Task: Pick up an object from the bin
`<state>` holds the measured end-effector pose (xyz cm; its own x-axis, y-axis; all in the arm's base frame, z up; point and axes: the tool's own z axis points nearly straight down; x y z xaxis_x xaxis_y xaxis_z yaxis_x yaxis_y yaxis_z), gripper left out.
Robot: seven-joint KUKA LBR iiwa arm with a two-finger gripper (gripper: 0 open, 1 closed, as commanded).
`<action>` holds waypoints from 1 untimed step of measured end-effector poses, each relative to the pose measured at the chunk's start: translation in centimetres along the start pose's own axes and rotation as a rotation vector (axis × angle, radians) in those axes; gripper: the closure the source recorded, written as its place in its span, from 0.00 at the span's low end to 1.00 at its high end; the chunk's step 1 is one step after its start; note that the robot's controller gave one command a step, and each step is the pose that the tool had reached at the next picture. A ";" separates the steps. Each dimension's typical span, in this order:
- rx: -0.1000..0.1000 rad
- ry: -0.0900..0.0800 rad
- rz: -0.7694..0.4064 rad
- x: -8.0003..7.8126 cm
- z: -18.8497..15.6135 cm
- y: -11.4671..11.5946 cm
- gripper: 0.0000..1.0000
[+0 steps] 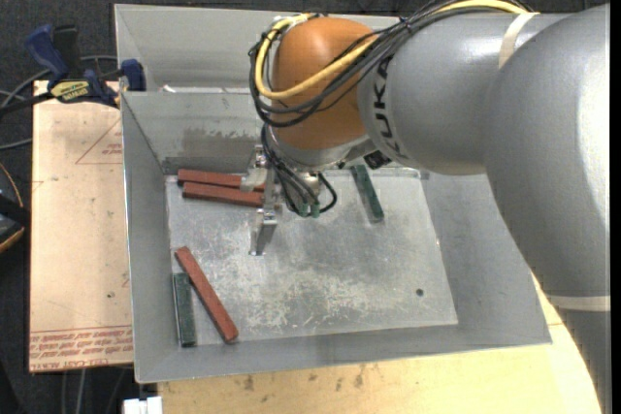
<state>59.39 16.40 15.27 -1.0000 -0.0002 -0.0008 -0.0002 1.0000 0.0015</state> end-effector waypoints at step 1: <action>0.000 0.000 0.001 0.0 0.0 0.0 0.00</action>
Offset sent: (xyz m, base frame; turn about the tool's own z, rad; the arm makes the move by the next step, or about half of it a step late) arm 0.0135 -0.0182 -0.0827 0.3924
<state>59.40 16.38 15.27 -1.0000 0.0006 -0.0007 0.0006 1.0000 0.0015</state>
